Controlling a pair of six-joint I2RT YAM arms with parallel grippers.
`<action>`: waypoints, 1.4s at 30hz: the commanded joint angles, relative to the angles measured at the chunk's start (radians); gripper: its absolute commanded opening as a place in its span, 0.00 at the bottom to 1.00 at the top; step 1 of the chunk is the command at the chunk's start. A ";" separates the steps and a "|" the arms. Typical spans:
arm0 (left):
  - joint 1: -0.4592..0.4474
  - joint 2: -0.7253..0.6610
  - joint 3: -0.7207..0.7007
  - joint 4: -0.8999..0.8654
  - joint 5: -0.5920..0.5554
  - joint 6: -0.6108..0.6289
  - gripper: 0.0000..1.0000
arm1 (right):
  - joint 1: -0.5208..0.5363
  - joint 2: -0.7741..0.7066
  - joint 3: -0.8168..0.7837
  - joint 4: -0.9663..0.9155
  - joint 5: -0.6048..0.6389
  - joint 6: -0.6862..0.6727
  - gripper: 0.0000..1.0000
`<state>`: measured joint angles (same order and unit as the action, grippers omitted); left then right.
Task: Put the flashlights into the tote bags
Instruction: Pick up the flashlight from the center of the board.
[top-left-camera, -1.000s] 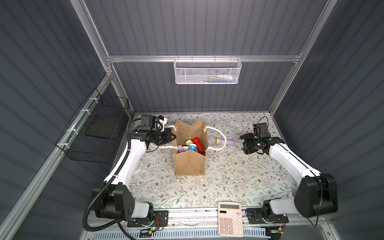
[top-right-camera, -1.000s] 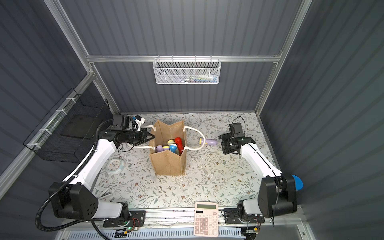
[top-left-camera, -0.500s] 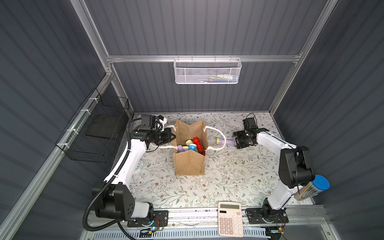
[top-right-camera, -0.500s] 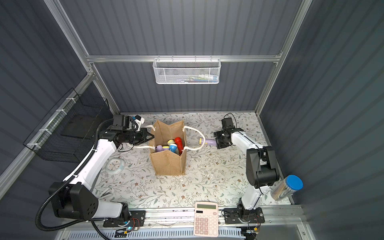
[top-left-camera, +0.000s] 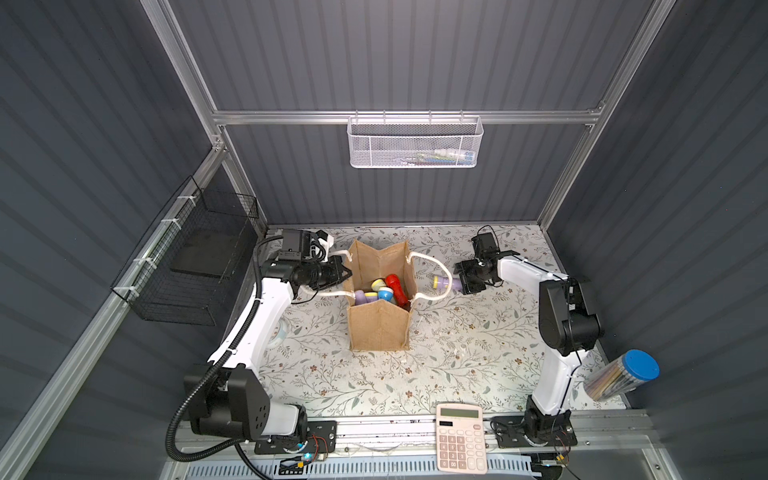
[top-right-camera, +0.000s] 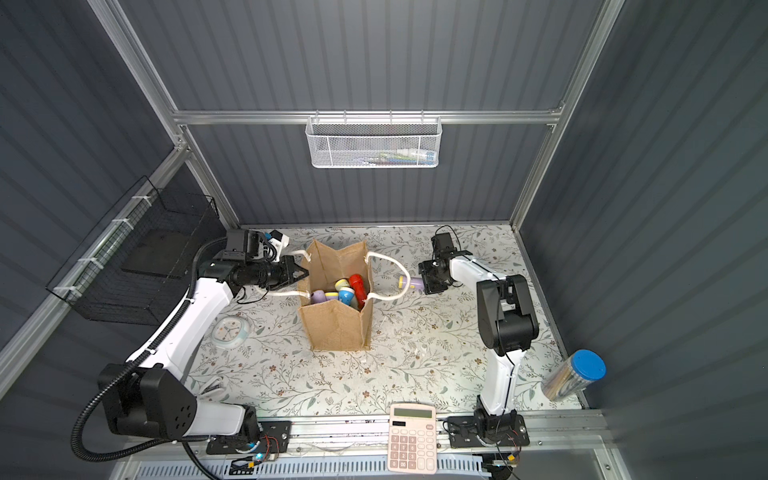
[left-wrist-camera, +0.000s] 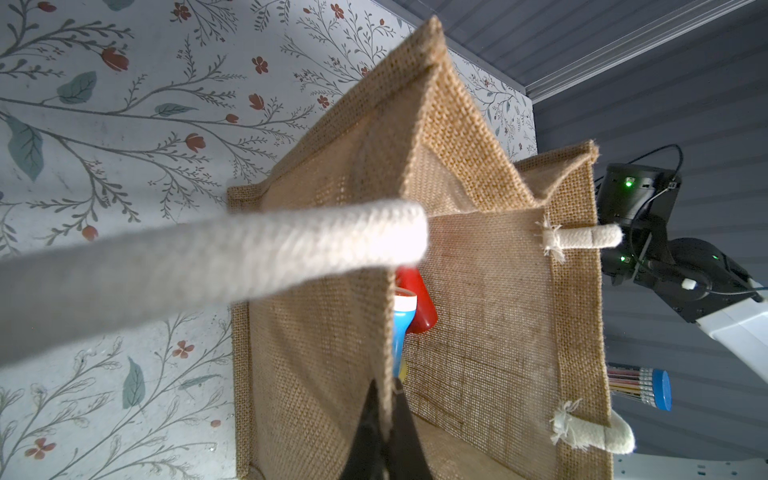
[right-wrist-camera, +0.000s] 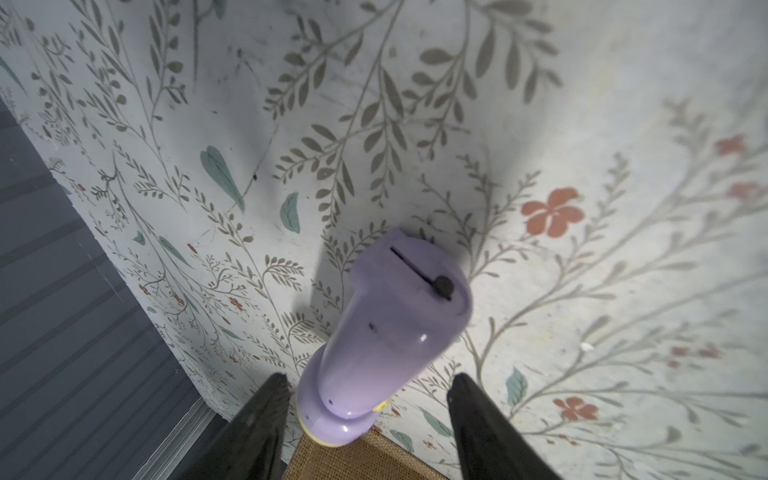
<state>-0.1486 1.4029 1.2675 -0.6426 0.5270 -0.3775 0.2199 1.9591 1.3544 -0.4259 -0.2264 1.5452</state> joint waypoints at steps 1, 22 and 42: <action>0.006 0.006 0.006 0.015 0.043 0.007 0.00 | 0.006 0.018 0.020 -0.050 0.032 0.018 0.63; 0.006 -0.025 0.012 0.003 0.041 -0.001 0.00 | 0.018 0.104 0.017 -0.065 0.025 -0.005 0.41; 0.006 -0.001 0.066 -0.073 -0.054 0.006 0.00 | -0.053 -0.249 -0.072 -0.066 -0.022 -0.435 0.00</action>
<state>-0.1486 1.4033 1.2949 -0.6933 0.4931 -0.3771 0.1650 1.7359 1.2648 -0.4648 -0.1886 1.2533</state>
